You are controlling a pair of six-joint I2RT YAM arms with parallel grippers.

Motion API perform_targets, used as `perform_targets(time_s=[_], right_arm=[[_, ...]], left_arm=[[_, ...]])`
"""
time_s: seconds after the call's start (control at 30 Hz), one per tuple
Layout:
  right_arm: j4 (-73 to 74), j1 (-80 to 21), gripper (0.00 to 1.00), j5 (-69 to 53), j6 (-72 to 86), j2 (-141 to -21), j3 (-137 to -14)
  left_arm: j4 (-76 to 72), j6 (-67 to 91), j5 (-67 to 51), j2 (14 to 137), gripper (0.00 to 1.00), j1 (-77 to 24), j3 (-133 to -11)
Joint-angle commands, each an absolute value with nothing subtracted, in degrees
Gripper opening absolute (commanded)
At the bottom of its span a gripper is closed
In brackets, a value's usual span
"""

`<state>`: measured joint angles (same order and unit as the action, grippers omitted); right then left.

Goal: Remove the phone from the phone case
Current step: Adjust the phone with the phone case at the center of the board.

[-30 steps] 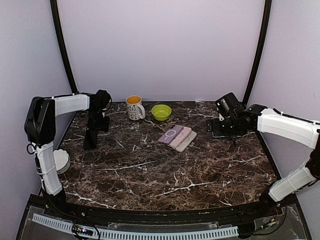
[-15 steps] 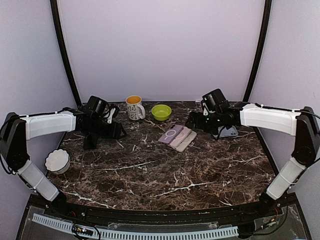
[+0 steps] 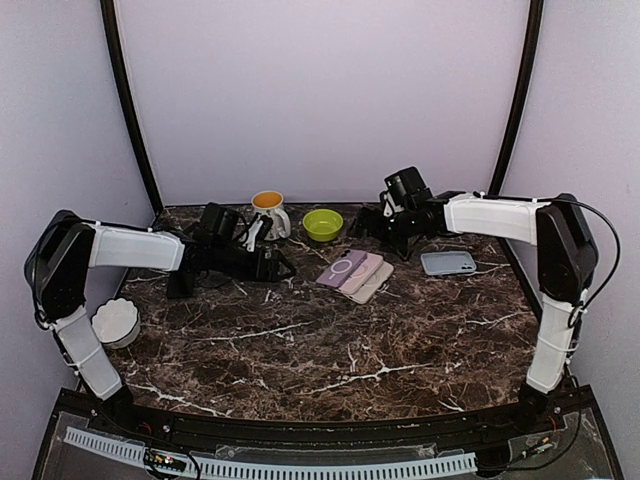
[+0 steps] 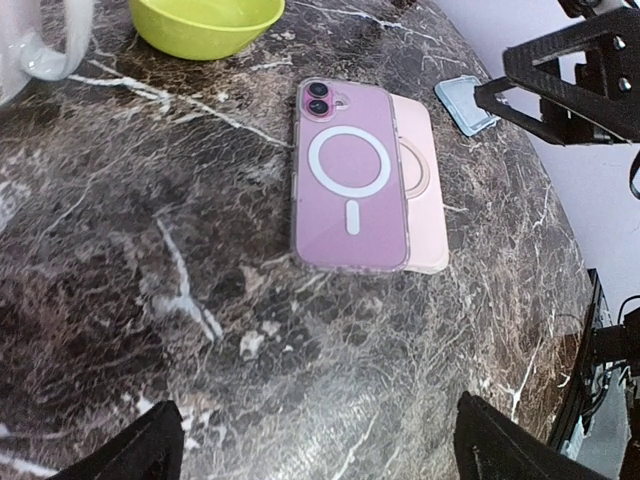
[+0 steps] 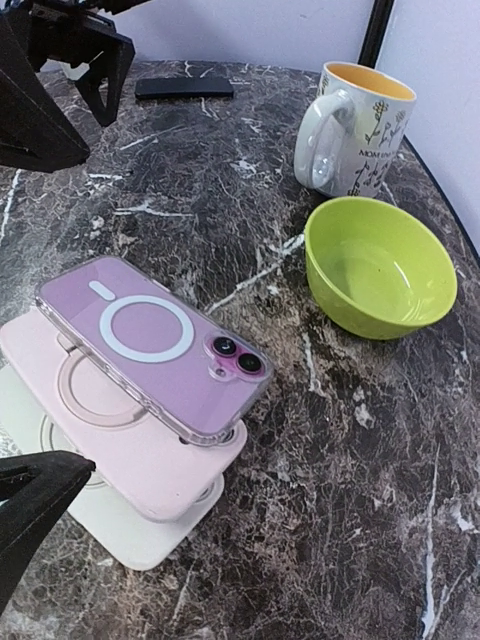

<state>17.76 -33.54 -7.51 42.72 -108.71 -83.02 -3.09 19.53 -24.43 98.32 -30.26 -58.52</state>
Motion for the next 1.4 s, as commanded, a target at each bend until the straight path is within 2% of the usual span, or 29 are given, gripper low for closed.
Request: perform_targets(time_s=[0.0, 0.2, 0.6, 0.8, 1.03, 1.37], right_arm=[[17.4, -30.5, 0.98, -12.3, 41.2, -113.2, -87.5], [18.6, -28.4, 0.97, -17.8, 38.4, -118.8, -92.3], [18.9, -27.9, 0.95, -20.9, 37.0, -127.3, -99.0], [16.4, -27.9, 0.93, -22.9, 36.6, -128.1, -97.7], [14.3, -29.8, 0.91, -30.7, 34.4, -128.2, -96.1], [11.7, -32.5, 0.89, -37.4, 33.4, -127.1, -92.5]], left_arm=[[-8.4, 19.3, -23.8, 102.9, 0.99, -32.1, -63.2], [-12.8, 16.3, -20.3, 108.9, 0.99, -34.8, -67.8], [-15.0, 16.6, -22.9, 117.4, 0.95, -35.1, -72.3], [-14.7, 15.9, -25.2, 120.3, 0.94, -35.1, -73.9], [-15.7, 16.0, -27.6, 122.8, 0.92, -35.1, -75.3], [-16.1, 17.2, -28.4, 121.1, 0.87, -35.9, -71.8]])
